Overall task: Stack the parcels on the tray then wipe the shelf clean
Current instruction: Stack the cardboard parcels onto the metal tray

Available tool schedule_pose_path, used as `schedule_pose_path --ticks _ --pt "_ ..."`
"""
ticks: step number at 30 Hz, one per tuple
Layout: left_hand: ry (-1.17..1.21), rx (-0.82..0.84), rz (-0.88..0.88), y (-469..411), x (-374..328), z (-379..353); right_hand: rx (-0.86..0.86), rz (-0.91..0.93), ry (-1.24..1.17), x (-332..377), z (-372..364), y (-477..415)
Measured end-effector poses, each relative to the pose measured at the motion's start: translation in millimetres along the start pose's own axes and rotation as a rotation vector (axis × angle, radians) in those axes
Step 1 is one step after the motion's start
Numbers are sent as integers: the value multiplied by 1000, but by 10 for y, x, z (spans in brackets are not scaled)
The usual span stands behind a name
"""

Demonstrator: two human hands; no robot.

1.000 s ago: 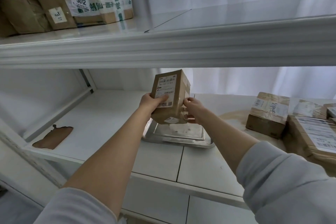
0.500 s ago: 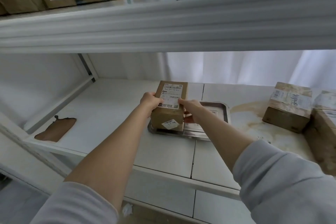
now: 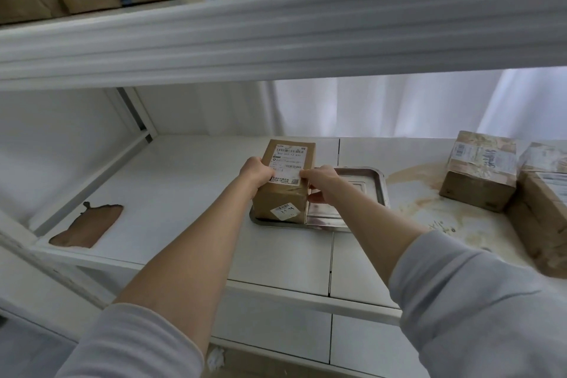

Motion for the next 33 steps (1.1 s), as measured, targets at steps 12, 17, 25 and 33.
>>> schedule_pose_path --ticks 12,17,25,33 --pt "-140 -262 -77 129 -302 74 -131 97 80 89 230 19" --pt "-45 -354 -336 325 -763 -72 -194 152 22 120 588 124" --pt "-29 -85 -414 673 -1406 -912 -435 190 -33 58 1439 370" --pt "73 139 -352 999 -1862 -1769 -545 122 13 -175 2415 583"
Point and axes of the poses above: each hand's wrist, its own y-axis away from the middle knuckle, its own z-axis out of the back of the hand, x = y × z, the point moved 4 cm from there along -y, towards the middle knuckle, and after that the axes turned 5 degrees about -y, right-handed, at the moved point
